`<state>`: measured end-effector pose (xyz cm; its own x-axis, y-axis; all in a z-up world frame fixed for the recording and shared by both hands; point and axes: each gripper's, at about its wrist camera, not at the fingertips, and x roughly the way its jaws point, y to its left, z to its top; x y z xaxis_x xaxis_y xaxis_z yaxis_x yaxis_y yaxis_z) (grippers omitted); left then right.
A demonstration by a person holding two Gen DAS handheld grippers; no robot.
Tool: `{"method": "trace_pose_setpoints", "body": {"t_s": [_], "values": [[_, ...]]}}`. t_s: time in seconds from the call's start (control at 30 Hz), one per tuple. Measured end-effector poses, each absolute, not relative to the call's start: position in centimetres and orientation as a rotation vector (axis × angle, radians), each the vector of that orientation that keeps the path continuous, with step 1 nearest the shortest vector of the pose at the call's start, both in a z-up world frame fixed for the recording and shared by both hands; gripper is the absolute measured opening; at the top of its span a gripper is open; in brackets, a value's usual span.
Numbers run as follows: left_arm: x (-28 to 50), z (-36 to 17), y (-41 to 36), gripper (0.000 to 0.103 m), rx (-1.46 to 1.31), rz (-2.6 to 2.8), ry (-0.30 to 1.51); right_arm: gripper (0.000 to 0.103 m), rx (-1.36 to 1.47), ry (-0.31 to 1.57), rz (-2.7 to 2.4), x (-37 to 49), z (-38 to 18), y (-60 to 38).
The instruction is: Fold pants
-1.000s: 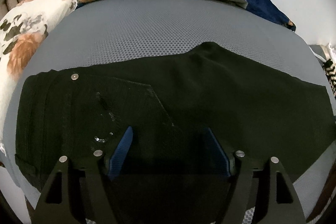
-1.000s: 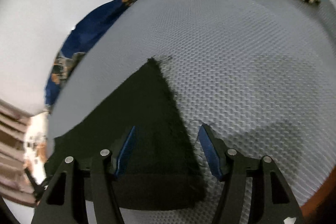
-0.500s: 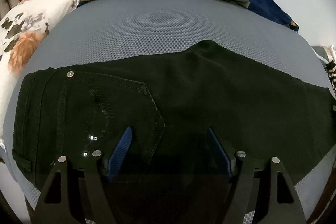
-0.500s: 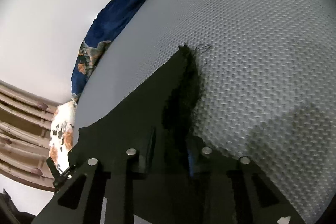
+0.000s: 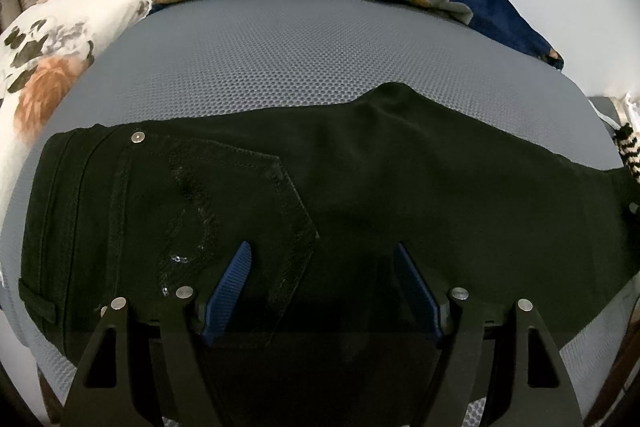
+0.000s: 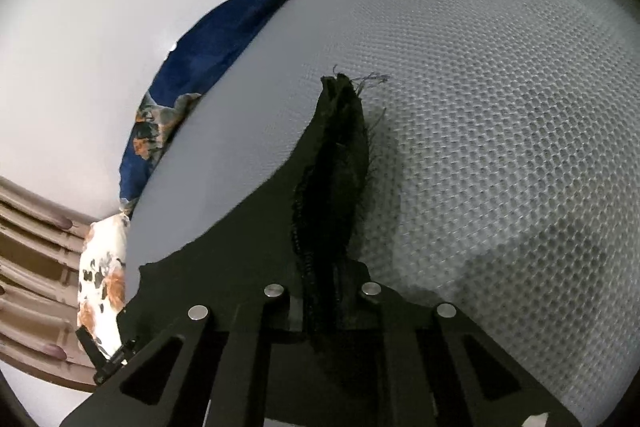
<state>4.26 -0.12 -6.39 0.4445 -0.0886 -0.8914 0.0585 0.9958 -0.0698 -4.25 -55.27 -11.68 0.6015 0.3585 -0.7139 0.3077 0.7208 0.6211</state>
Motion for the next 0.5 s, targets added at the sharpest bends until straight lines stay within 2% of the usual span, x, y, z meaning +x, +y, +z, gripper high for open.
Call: {"method": "trace_pose_setpoints", "body": {"t_s": [0.5], "values": [[3.9,-6.7,-0.2,0.075,-0.025,-0.116,1.075,0.009,0.726,0.958,0.131,-2.6,-8.2,-47.6]]}}
